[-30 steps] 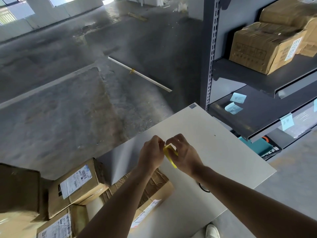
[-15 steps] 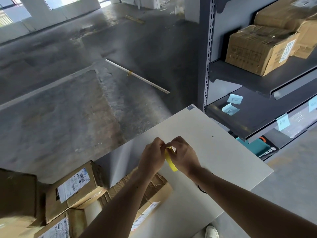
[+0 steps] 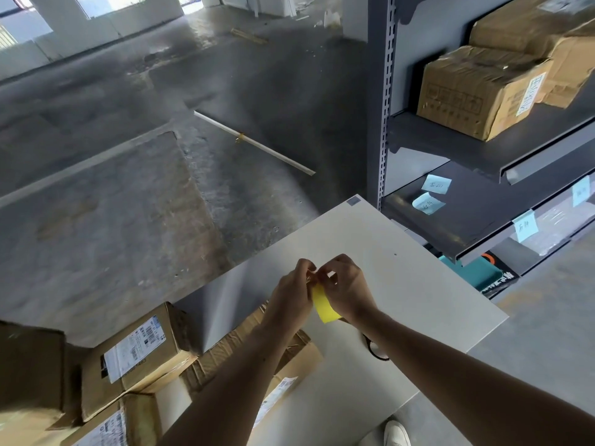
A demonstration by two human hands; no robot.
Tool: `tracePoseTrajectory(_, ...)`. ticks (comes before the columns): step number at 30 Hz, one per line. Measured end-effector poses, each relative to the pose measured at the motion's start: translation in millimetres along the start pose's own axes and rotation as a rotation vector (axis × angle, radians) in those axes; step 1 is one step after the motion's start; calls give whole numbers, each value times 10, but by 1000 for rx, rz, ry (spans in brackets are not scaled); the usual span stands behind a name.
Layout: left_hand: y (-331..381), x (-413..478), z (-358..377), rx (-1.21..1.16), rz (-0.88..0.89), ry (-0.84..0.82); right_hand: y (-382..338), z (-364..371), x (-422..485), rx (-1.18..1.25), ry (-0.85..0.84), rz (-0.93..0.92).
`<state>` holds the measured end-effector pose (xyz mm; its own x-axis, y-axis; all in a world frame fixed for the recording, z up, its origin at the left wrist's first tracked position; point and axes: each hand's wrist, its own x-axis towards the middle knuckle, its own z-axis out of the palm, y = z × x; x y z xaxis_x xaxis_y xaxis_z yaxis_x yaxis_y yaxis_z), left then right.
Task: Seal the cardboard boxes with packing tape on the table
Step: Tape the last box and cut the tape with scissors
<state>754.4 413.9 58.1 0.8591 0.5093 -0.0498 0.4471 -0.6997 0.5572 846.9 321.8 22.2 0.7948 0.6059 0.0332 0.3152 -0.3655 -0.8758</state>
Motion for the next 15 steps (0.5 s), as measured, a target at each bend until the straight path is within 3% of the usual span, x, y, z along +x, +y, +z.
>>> tracePoseTrajectory(8, -37, 125, 54, -60, -13, -78, 115, -51, -5, -24, 15, -29)
tracePoseTrajectory(12, -16, 170, 168, -176, -185, -140, 197, -85, 32, 6, 97, 4)
tracePoseTrajectory(15, 29, 207, 292, -113, -257, -213, 324, -106, 42, 34, 177, 32)
